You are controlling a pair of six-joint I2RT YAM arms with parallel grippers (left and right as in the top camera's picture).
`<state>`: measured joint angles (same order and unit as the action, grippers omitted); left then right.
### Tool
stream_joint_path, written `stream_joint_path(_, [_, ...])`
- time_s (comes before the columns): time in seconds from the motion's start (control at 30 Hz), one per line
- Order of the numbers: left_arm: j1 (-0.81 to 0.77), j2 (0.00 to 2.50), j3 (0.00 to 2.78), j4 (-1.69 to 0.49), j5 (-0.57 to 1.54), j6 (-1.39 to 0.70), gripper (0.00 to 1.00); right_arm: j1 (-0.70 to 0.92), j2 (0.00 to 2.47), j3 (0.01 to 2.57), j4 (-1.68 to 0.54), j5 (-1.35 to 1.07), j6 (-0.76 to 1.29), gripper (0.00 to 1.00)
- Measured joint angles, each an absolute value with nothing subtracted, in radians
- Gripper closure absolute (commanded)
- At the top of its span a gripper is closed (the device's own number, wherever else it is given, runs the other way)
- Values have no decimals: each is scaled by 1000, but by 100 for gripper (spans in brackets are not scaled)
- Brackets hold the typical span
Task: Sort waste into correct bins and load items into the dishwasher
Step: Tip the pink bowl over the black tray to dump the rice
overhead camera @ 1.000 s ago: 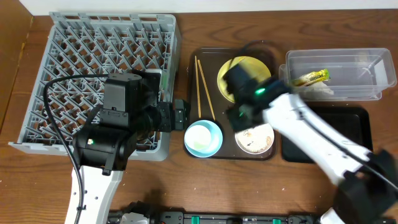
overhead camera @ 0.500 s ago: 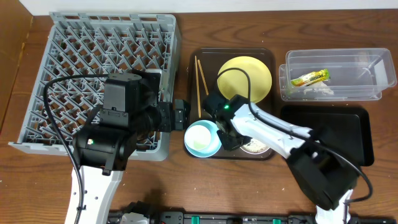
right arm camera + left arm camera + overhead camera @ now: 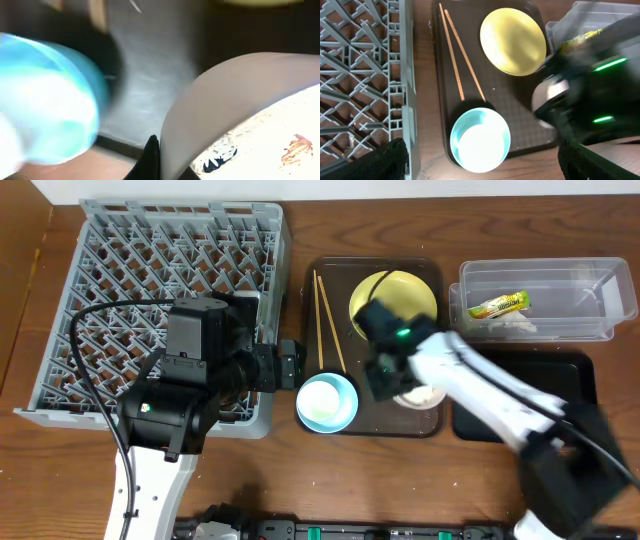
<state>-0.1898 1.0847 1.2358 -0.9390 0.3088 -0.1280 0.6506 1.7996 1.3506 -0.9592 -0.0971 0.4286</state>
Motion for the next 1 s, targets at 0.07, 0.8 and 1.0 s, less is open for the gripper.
stream_joint_path(0.07, [-190,1085,1236,-939,309,-128,4,592,1716,1351,-955,-181,429,99])
stream_joint_path(0.8, [-190,1085,1236,-939,309,-128,4,-154,1567,847,-693,-1136,82,99])
stream_joint_path(1.0, [-190,1085,1236,-939,309,-128,4,-244,1567,816,-691,-1334,-64,99])
